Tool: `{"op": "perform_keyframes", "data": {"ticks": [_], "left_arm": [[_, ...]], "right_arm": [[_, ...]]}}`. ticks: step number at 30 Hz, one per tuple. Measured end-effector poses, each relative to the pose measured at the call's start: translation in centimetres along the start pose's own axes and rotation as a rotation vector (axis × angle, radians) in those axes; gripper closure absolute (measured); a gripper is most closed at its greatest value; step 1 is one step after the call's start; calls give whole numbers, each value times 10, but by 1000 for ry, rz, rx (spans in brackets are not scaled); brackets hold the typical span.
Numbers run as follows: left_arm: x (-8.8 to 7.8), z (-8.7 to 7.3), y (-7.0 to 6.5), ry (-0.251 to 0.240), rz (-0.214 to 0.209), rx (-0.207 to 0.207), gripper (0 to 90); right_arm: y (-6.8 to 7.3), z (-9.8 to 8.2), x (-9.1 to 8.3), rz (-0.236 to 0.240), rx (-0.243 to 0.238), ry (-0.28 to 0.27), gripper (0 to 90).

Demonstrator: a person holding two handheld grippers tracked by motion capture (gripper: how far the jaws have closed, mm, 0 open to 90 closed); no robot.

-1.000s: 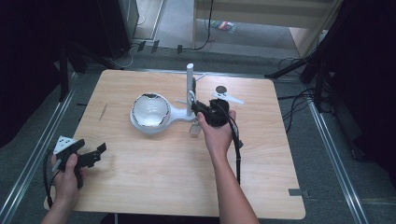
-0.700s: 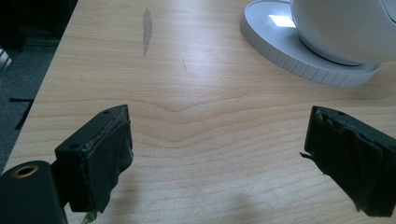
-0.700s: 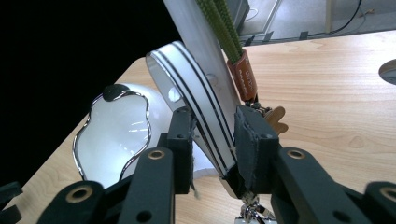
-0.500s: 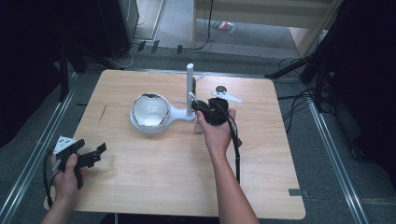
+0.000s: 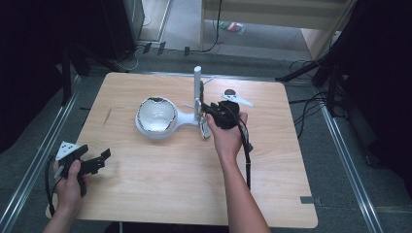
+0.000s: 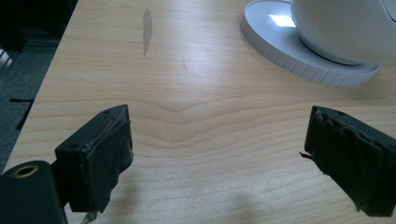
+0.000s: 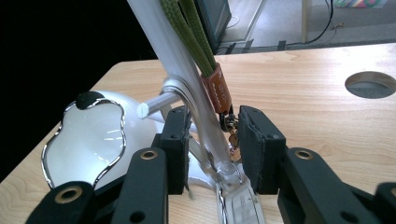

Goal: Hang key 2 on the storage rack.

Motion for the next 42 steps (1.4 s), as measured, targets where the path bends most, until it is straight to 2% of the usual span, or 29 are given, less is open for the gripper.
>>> {"op": "perform_keyframes", "data": {"ticks": [7, 11, 12, 15, 17, 20, 21, 23, 24, 26, 42], "left_arm": [[0, 0, 0, 1, 0, 0, 80], [0, 0, 0, 1, 2, 2, 81], [0, 0, 0, 1, 2, 2, 80], [0, 0, 0, 0, 5, 3, 80], [0, 0, -1, 1, 6, 4, 81], [0, 0, 0, 1, 6, 4, 80], [0, 0, 0, 1, 5, 4, 81], [0, 0, -1, 1, 6, 5, 80], [0, 0, -1, 1, 6, 5, 80], [0, 0, -1, 2, 4, 5, 80], [0, 0, -1, 2, 3, 5, 80]], "right_arm": [[1, -3, 3, -10, -38, -1, 629], [0, -2, 0, -18, -79, -11, 552], [0, -1, -1, -13, -102, -20, 522], [-2, 1, -6, -47, -185, -35, 378], [-4, 1, -10, -64, -193, -25, 256], [-6, -2, -14, -95, -207, 18, 3], [-6, -3, -16, -107, -214, 27, 0], [-8, -2, -23, -151, -276, 6, 0], [-9, -2, -26, -156, -287, 2, 0], [-9, -3, -31, -137, -280, 14, 0], [-28, -20, -66, -162, -301, 25, 0]]}}
Point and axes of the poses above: each handheld gripper's, and its own axes: x roughly forward along the jaws, z roughly out of its top, y roughly to its left, the point moved 7 cm from there along x, roughly forward along the jaws, and after that the axes turned 13 degrees about -y, right-handed, at the moved point
